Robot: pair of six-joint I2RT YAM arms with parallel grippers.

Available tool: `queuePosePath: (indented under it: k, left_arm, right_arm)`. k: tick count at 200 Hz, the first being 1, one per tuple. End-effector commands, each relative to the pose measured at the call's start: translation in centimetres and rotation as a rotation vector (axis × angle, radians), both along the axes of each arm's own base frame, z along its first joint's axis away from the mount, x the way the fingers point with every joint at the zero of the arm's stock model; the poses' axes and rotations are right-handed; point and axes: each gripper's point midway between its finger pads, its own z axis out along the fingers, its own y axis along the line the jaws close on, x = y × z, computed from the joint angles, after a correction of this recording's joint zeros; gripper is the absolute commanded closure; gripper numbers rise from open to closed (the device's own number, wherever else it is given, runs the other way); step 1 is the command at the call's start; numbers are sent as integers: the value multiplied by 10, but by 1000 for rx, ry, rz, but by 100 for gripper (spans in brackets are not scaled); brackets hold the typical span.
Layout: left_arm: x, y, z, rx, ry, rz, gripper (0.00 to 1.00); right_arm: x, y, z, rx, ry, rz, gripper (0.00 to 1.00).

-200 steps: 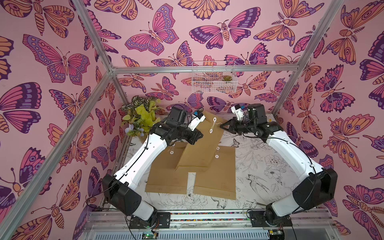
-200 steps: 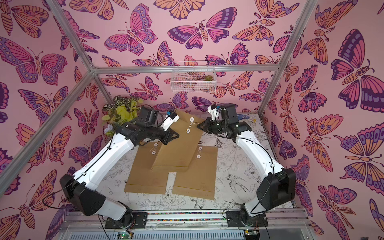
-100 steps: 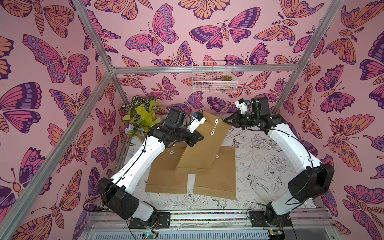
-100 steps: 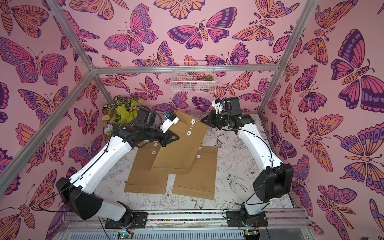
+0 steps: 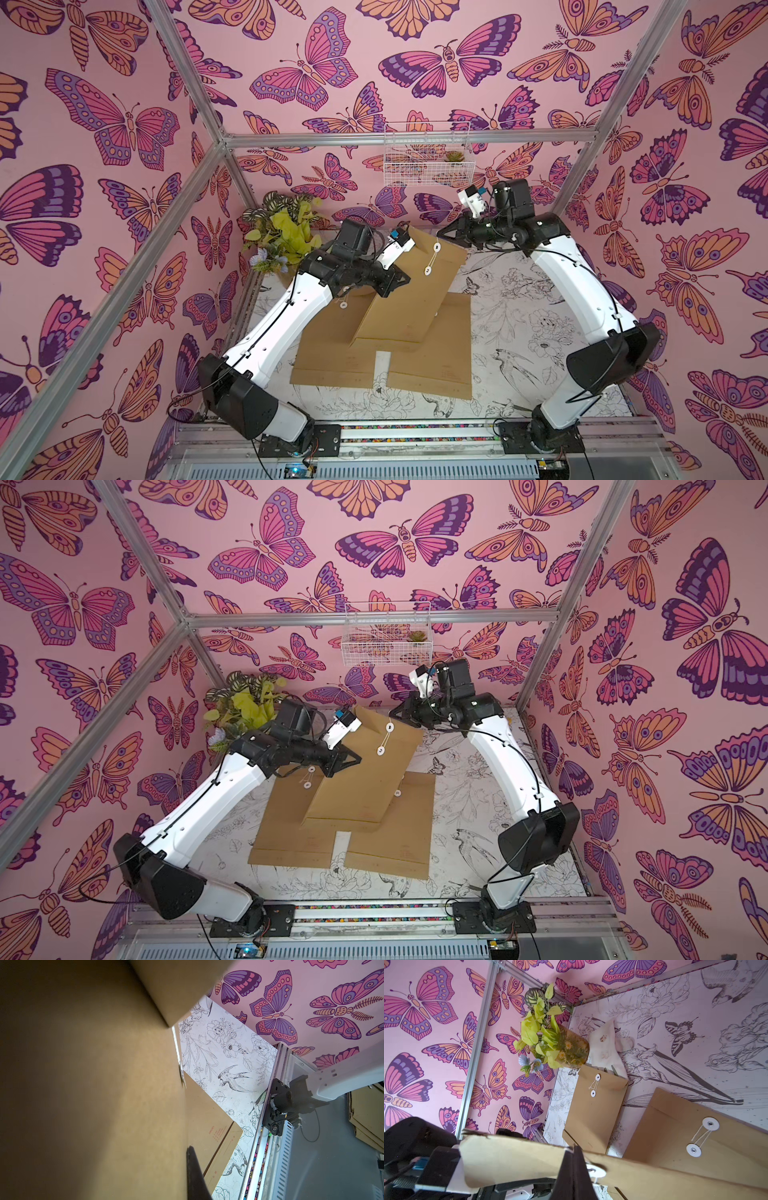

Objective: Close the mouth of the file bag
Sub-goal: Close the file bag.

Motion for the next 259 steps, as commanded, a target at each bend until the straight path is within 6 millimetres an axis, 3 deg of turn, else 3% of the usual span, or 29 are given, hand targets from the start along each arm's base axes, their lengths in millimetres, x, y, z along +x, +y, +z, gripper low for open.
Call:
queuePosePath:
  k: [1, 42, 102, 142, 145, 170, 197, 210, 259]
  left_arm:
    - [-8, -3, -1, -6, 6, -30, 100]
    - [-3, -4, -1, 1, -5, -31, 100]
    - [14, 1, 14, -16, -62, 33, 100]
    - [25, 11, 30, -72, -91, 103, 100]
    - [24, 11, 31, -76, -92, 103, 100]
    - [21, 12, 28, -76, -85, 99, 100]
    - [19, 13, 23, -67, -85, 99, 100]
    - [17, 13, 23, -68, -87, 96, 100]
    - [15, 11, 25, -74, -88, 83, 100]
  right_arm:
    - [-12, 14, 10, -10, -28, 53, 100]
    - [-34, 35, 0, -44, -15, 121, 100]
    - [-49, 33, -20, -9, 18, 111, 100]
    - [-53, 28, -56, -36, 72, 94, 100]
    - [-57, 25, -48, -29, 50, 93, 100]
    - [-48, -1, -48, -47, 49, 34, 100]
    - [-36, -28, -31, -95, 8, -34, 85]
    - [-34, -32, -24, -116, -8, -45, 80]
    - [-16, -31, 0, -87, -65, -135, 80]
